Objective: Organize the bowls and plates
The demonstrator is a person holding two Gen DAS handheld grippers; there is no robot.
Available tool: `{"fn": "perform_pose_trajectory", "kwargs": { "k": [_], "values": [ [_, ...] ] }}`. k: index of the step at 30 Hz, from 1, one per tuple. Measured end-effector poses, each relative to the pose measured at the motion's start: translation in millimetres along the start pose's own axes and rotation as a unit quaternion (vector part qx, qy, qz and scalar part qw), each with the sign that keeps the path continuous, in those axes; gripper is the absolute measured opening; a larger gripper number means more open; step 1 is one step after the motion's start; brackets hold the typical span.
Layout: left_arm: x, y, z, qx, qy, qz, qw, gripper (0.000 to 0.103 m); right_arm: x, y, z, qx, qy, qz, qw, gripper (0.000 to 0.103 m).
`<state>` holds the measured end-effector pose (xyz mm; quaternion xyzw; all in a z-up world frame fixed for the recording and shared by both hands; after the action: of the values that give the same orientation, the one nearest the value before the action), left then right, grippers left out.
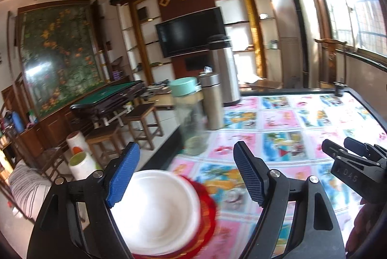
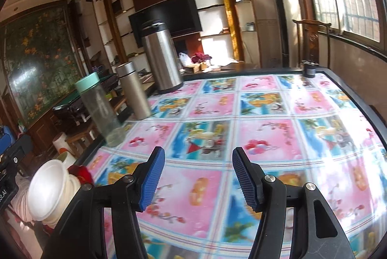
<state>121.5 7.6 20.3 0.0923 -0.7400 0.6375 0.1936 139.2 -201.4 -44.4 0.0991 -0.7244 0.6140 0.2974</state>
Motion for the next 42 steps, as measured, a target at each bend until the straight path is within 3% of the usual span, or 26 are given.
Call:
{"fn": "perform_pose_trajectory", "kwargs": {
  "k": [8, 12, 18, 27, 42],
  "values": [
    [-35.2, -22.3, 87.4, -0.023, 0.076, -0.008, 0.9968, 0.080, -20.1, -11.6, 83.8, -0.031, 0.065, -0.007, 0.997, 0.061],
    [-63.3, -24.5, 136.5, -0.019, 0.127, -0.033, 0.9912, 0.080, -33.1, -10.2, 120.6, -0.043, 0.104, -0.021, 0.993, 0.061],
    [-94.0, -25.1, 188.1, -0.001, 0.166, -0.051, 0.9848, 0.080, -42.3, -9.4, 156.1, -0.070, 0.149, -0.038, 0.986, 0.061],
    [-109.5, -0.8, 215.6, 0.001, 0.192, -0.064, 0.9793, 0.080, -37.8, -13.0, 160.2, -0.047, 0.184, -0.022, 0.981, 0.061],
    [-117.6, 11.1, 213.4, -0.015, 0.191, -0.068, 0.9792, 0.080, -39.6, -11.9, 155.1, -0.027, 0.203, -0.014, 0.979, 0.061]
  ]
}}
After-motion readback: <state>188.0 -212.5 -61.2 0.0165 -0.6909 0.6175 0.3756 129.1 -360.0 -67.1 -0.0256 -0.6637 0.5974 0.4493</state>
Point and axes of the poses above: each gripper's, at about its wrist camera, not at the fingertips, and x roughly against the way its jaws point, z to its right, y to its underside, the point moved 10 cm from there along -x, roughly the way its jaws point, and after that the axes turned 15 degrees about y, right-handed, at the moved point
